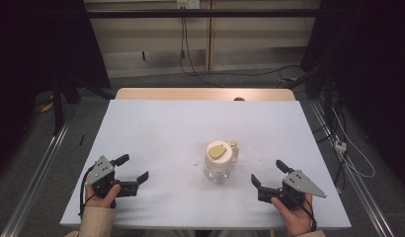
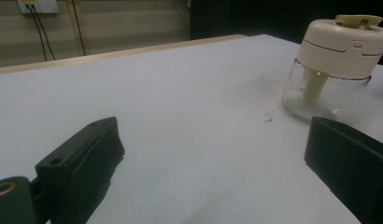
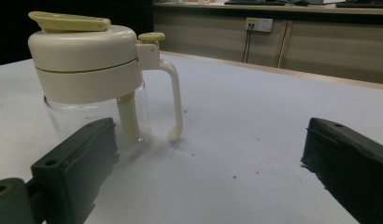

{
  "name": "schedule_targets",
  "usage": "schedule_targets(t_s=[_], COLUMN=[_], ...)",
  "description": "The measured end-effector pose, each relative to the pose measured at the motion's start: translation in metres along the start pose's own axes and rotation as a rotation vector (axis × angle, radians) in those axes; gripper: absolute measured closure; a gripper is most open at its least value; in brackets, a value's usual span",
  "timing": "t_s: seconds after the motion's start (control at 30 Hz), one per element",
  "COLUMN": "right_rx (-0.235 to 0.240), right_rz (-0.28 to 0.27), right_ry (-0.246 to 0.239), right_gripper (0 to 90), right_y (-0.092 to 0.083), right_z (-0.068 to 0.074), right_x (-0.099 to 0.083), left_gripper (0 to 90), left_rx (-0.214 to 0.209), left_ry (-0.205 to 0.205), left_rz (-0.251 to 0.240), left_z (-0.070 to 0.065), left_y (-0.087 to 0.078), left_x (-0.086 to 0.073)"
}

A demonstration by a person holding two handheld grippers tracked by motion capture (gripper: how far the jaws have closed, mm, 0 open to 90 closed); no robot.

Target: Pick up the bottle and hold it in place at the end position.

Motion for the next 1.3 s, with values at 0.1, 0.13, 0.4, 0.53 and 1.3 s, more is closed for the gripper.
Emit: schedule_targets(t_s=[0.1, 0.13, 0.4, 0.53, 1.3], right_rx=[-0.003, -0.001, 0.007, 0.013, 0.084], right_rz=[-0.001, 0.0, 0.004, 0.008, 0.022], right_ry=[-0.004, -0.004, 0.001, 0.002, -0.022], right_gripper=[2.6, 2.6, 3.1, 3.1, 4.0], right_y=[0.0, 0.001, 0.006, 0.01, 0.029], right_z=[0.001, 0.001, 0.001, 0.004, 0.027], right_x=[0.001, 0.001, 0.004, 0.007, 0.016], left_gripper=[3.6, 3.6, 3.6, 3.6, 3.6], left_rx=[-0.001, -0.001, -0.001, -0.011, -0.014], left_ry=[-0.005, -0.01, 0.0, -0.016, 0.015], left_rz=[-0.005, -0.005, 0.005, -0.001, 0.01], left_z=[0.0, 0.0, 0.002, 0.001, -0.004], left_y=[0.0, 0.0, 0.001, 0.002, 0.006], left_x=[0.0, 0.0, 0.0, 0.0, 0.001])
Point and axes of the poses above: each handheld gripper's, and its own axes: y roughly forward along the jaws, x roughly out of its top, z roughly to its left, the point moved 2 cm from there along y, roughly forward along the jaws, and after that the axes turned 13 degrees about z, right-handed, at the moved point
